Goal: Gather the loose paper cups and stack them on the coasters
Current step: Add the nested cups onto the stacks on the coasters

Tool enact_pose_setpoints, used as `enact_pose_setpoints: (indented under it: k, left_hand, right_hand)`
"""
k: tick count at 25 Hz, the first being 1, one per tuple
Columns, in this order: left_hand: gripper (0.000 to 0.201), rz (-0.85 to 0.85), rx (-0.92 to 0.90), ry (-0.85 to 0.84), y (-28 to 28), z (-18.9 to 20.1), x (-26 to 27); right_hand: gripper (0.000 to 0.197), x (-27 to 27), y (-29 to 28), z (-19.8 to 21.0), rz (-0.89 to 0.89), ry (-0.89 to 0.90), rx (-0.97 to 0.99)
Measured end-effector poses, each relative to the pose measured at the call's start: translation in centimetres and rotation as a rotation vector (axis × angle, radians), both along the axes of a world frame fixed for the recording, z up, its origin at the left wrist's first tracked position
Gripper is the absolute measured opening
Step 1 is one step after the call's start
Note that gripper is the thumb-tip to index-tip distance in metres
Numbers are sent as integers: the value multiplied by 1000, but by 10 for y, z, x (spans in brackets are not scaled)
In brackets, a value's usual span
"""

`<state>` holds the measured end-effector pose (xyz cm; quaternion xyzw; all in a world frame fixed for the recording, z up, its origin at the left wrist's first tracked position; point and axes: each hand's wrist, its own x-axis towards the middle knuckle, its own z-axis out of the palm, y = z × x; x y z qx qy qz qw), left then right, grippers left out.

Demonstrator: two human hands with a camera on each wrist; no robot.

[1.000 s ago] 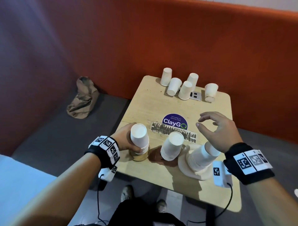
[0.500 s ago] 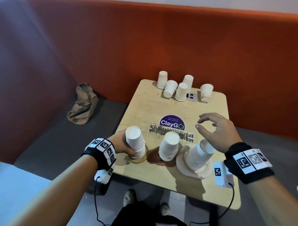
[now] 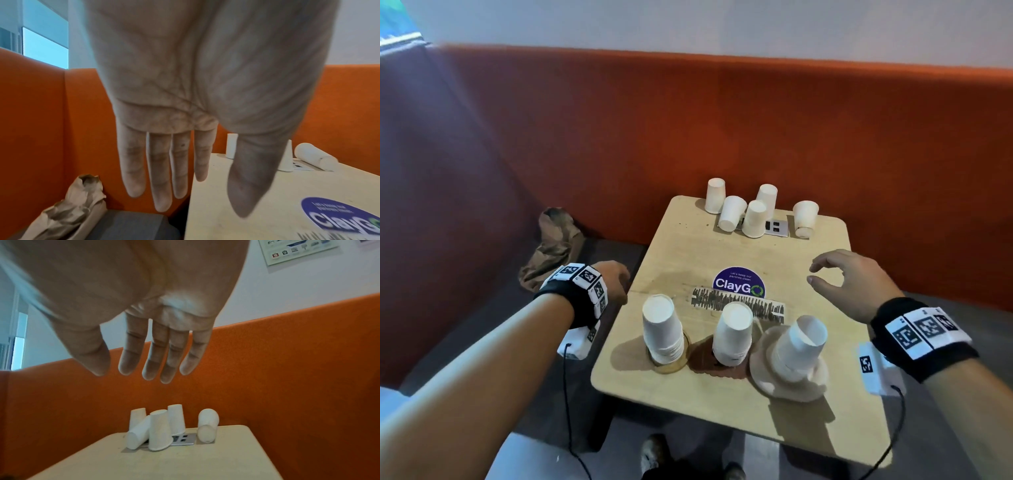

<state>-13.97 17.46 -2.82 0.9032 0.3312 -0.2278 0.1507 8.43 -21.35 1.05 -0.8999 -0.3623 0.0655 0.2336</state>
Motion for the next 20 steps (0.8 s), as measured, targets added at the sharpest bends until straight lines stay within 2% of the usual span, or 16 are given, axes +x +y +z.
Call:
enact_pose_setpoints:
  k: [6, 9, 12, 17, 20]
  left_hand:
    - [40, 42, 116, -87, 34, 26, 46]
    - [36, 43, 117, -152, 47, 30, 82]
    - [35, -7, 122, -202, 51, 25, 122]
    - [51, -158, 117, -231, 42, 5, 194]
    - [62, -270, 132, -244, 32, -2, 223]
  right_hand:
    - [13, 64, -29, 9, -69, -69, -383]
    - [16, 89, -17, 8, -131, -27, -406]
    - [29, 108, 11, -1, -130, -11, -449]
    - [56, 138, 65, -33, -74, 28, -620]
    - [67, 156, 93, -51, -127, 84, -576]
